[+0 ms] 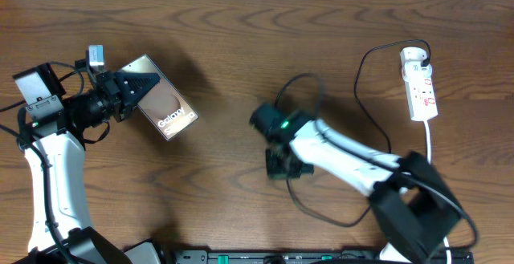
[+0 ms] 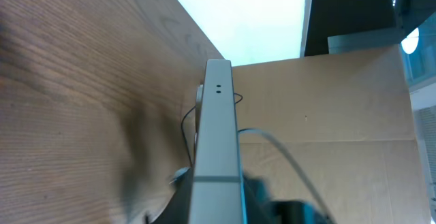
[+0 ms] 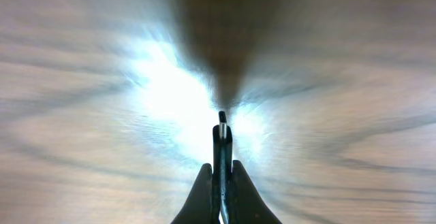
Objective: Plug charger to phone and switch on socket
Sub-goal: 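Grasp the cable connector with the right gripper and lift it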
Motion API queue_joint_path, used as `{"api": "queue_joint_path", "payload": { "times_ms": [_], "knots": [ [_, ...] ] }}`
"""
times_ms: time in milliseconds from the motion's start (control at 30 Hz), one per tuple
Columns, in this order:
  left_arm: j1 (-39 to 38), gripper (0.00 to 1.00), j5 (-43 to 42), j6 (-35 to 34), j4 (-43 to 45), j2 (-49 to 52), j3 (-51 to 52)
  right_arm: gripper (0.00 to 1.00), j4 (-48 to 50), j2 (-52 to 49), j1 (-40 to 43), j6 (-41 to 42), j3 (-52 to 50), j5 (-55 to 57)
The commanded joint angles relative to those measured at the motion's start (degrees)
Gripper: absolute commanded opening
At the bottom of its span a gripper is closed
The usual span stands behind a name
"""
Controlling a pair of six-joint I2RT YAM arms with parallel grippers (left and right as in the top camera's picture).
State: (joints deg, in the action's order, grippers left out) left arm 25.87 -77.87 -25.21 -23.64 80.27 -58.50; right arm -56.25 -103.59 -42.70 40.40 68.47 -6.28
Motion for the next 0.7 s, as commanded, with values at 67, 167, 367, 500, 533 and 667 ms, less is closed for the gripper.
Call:
{"api": "queue_joint_path", "payload": {
  "times_ms": [67,167,367,500,533,667],
  "knots": [
    [0.24,0.07,-2.03,0.79,0.09,-0.22,-0.59,0.01,-1.55,8.44,6.93,-12.35,6.03,-10.78],
    [0.24,0.07,-2.03,0.79,0.09,-0.22,-0.59,0.01,-0.94,11.37,10.29,-19.52,7.56,-23.26],
    [0.24,0.07,-2.16,0.79,0.09,-0.22,-0.59,0.01,-3.04,14.47,16.83,-45.90,8.37,-59.52],
    [0.24,0.07,-2.69,0.79,0.09,-0.22,-0.59,0.01,-11.02,14.45,19.21,-64.11,8.35,-64.37],
    [0.24,0.07,-2.71,0.79,0.09,-0.22,-0.59,0.01,-12.50,14.45,19.37,-66.55,8.35,-63.91],
    [0.20,0.08,-2.93,0.81,0.11,-0.22,-0.59,0.01,-15.52,14.25,19.28,-72.02,7.61,-62.18]
  ]
}}
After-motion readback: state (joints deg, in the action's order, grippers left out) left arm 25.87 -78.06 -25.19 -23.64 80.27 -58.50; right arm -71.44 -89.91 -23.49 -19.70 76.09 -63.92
